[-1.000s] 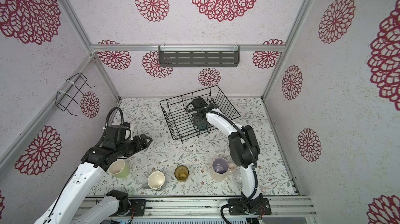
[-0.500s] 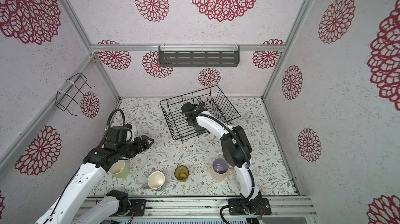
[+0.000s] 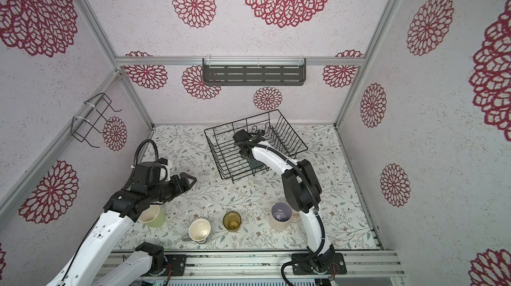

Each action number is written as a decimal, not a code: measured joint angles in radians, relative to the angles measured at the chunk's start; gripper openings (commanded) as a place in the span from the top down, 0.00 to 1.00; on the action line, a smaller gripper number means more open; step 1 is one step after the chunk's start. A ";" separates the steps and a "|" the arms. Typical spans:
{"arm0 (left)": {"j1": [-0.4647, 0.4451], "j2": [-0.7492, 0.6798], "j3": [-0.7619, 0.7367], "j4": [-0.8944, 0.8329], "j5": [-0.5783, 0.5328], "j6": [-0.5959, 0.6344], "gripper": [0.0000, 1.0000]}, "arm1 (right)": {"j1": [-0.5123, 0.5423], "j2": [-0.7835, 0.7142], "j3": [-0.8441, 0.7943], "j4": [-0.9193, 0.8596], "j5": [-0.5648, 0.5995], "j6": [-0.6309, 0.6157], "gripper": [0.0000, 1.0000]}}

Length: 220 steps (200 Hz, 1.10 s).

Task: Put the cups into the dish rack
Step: 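Lower the green mug into the rack with the right gripper while the left arm withdraws, then open the right gripper and lift away while the left gripper moves to the cream cup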

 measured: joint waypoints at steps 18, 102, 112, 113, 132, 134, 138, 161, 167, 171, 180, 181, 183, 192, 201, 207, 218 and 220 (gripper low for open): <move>0.000 -0.008 0.000 -0.001 0.003 -0.003 0.19 | -0.006 -0.001 0.000 0.003 0.000 -0.003 0.03; -0.041 -0.009 0.063 -0.120 0.037 -0.038 0.22 | -0.024 -0.118 -0.020 0.017 -0.038 -0.068 0.01; -0.061 -0.009 0.064 -0.132 0.027 -0.041 0.22 | -0.026 -0.157 -0.030 0.025 -0.046 -0.090 0.01; -0.065 -0.009 0.064 -0.135 0.026 -0.042 0.22 | -0.026 -0.159 -0.030 0.025 -0.046 -0.092 0.01; -0.116 -0.002 0.064 -0.175 0.008 -0.045 0.23 | -0.029 -0.237 -0.061 0.053 -0.055 -0.145 0.01; -0.122 0.000 0.064 -0.181 0.004 -0.045 0.23 | -0.029 -0.242 -0.064 0.056 -0.056 -0.150 0.01; -0.137 0.004 0.066 -0.193 -0.002 -0.046 0.23 | -0.030 -0.259 -0.074 0.061 -0.056 -0.162 0.01; -0.219 0.021 0.073 -0.256 -0.050 -0.050 0.23 | -0.036 -0.357 -0.155 0.103 -0.073 -0.240 0.01; -0.240 0.024 0.074 -0.272 -0.059 -0.051 0.24 | -0.038 -0.381 -0.182 0.117 -0.080 -0.265 0.01; -0.253 0.026 0.075 -0.283 -0.065 -0.054 0.24 | -0.039 -0.401 -0.204 0.128 -0.085 -0.283 0.01; -0.277 0.030 0.075 -0.306 -0.077 -0.058 0.24 | -0.041 -0.443 -0.261 0.156 -0.104 -0.324 0.01; -0.278 0.030 0.075 -0.307 -0.077 -0.058 0.24 | -0.041 -0.446 -0.264 0.158 -0.106 -0.327 0.01; -0.283 0.031 0.075 -0.314 -0.080 -0.060 0.24 | -0.041 -0.455 -0.277 0.162 -0.109 -0.335 0.01; -0.303 0.036 0.075 -0.338 -0.089 -0.066 0.24 | -0.043 -0.497 -0.335 0.187 -0.124 -0.369 0.01; -0.317 0.038 0.074 -0.356 -0.097 -0.069 0.25 | -0.043 -0.540 -0.395 0.210 -0.141 -0.400 0.01; -0.326 0.040 0.072 -0.366 -0.101 -0.073 0.25 | -0.043 -0.566 -0.432 0.227 -0.151 -0.415 0.01; -0.338 0.044 0.069 -0.383 -0.105 -0.077 0.24 | -0.043 -0.615 -0.495 0.251 -0.168 -0.442 0.01; -0.340 0.045 0.068 -0.386 -0.105 -0.078 0.24 | -0.043 -0.624 -0.507 0.257 -0.171 -0.448 0.01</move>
